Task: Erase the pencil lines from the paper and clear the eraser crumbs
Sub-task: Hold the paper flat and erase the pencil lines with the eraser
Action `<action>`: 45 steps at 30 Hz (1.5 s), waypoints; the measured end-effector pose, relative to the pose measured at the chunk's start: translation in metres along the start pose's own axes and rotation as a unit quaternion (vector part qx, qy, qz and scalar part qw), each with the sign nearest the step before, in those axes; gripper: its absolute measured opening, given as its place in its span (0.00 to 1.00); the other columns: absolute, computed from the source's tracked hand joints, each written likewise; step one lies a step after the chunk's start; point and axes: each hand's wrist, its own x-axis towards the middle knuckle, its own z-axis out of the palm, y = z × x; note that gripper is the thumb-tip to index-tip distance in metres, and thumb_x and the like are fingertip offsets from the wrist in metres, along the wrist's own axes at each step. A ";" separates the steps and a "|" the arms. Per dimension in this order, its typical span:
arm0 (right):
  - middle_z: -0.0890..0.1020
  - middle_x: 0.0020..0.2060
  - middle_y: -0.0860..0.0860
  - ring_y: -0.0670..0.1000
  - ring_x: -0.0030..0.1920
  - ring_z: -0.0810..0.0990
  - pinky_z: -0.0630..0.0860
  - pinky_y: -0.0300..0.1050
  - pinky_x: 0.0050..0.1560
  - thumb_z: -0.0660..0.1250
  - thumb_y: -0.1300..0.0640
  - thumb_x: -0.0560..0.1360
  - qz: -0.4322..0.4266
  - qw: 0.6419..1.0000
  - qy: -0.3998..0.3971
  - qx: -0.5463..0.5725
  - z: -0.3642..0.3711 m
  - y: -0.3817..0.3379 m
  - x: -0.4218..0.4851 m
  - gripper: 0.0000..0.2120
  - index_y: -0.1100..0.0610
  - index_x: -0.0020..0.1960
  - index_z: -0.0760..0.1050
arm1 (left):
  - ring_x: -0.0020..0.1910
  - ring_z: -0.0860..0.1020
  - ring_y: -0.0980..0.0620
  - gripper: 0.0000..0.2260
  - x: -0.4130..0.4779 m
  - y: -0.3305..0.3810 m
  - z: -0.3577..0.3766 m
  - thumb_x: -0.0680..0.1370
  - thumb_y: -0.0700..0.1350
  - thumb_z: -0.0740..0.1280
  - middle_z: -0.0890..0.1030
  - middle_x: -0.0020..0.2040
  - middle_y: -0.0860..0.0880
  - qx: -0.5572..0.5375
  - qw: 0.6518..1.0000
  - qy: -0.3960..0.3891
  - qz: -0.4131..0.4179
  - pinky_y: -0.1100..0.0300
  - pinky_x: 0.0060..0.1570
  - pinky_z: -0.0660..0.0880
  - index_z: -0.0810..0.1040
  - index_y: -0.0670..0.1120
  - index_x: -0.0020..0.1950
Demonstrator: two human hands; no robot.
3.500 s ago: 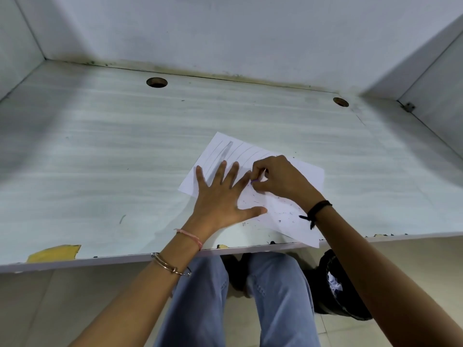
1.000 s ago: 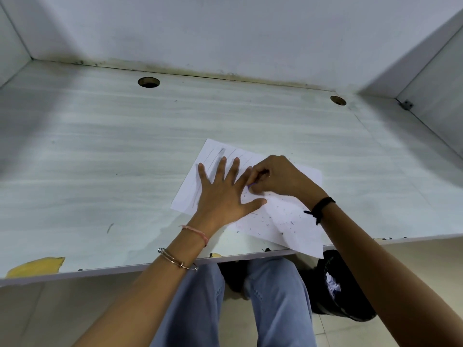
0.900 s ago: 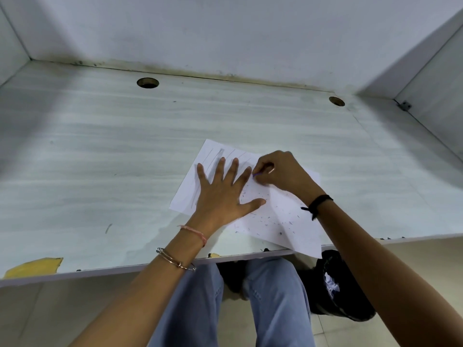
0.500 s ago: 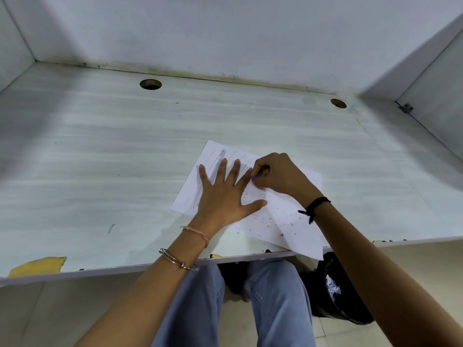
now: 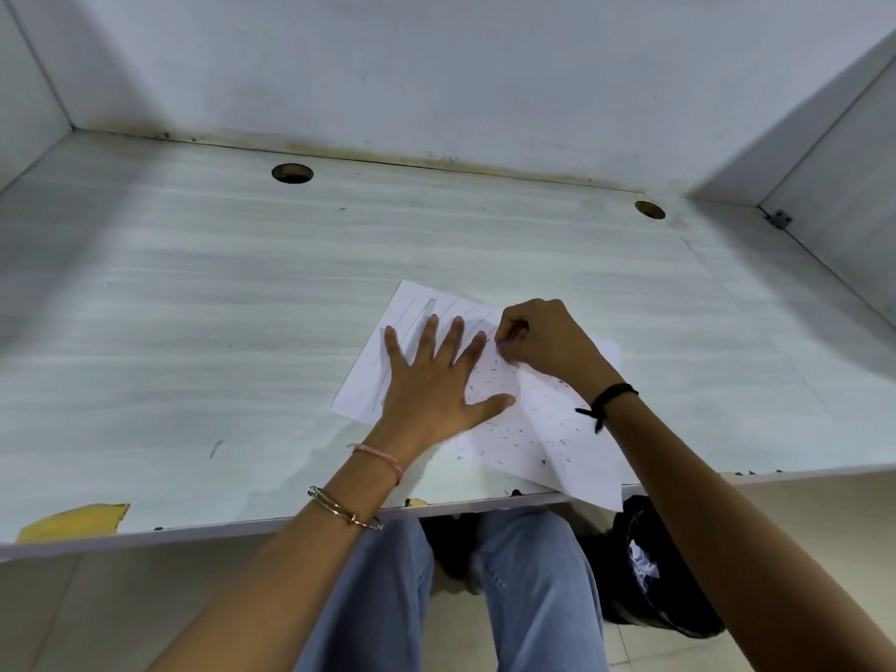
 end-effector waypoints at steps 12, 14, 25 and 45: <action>0.81 0.32 0.47 0.45 0.33 0.77 0.73 0.33 0.35 0.71 0.67 0.67 0.010 0.998 -0.059 0.018 0.003 -0.003 -0.001 0.03 0.62 0.40 0.82 | 0.78 0.37 0.45 0.40 0.001 -0.001 0.001 0.72 0.75 0.42 0.40 0.80 0.50 -0.003 1.000 0.006 0.001 0.28 0.67 0.34 0.42 0.57 0.80; 0.81 0.34 0.50 0.47 0.35 0.77 0.72 0.34 0.35 0.69 0.68 0.69 0.030 0.999 0.018 0.034 0.003 0.004 0.001 0.03 0.62 0.40 0.81 | 0.78 0.36 0.45 0.41 0.001 0.000 -0.001 0.71 0.75 0.43 0.39 0.80 0.51 0.001 1.000 -0.003 -0.001 0.28 0.67 0.34 0.41 0.58 0.79; 0.84 0.40 0.50 0.40 0.37 0.78 0.70 0.24 0.36 0.71 0.63 0.71 0.076 0.976 0.073 0.192 0.009 0.026 -0.041 0.04 0.58 0.46 0.82 | 0.77 0.49 0.41 0.34 -0.005 0.010 -0.005 0.74 0.74 0.45 0.57 0.77 0.50 -0.017 0.998 0.031 -0.046 0.26 0.66 0.39 0.56 0.62 0.77; 0.82 0.32 0.48 0.46 0.31 0.78 0.71 0.32 0.31 0.72 0.67 0.67 0.027 0.999 0.003 0.034 -0.001 0.007 -0.008 0.04 0.59 0.39 0.82 | 0.78 0.39 0.42 0.42 0.015 0.006 0.009 0.67 0.79 0.38 0.43 0.81 0.48 -0.008 0.999 0.042 -0.022 0.26 0.66 0.36 0.47 0.63 0.79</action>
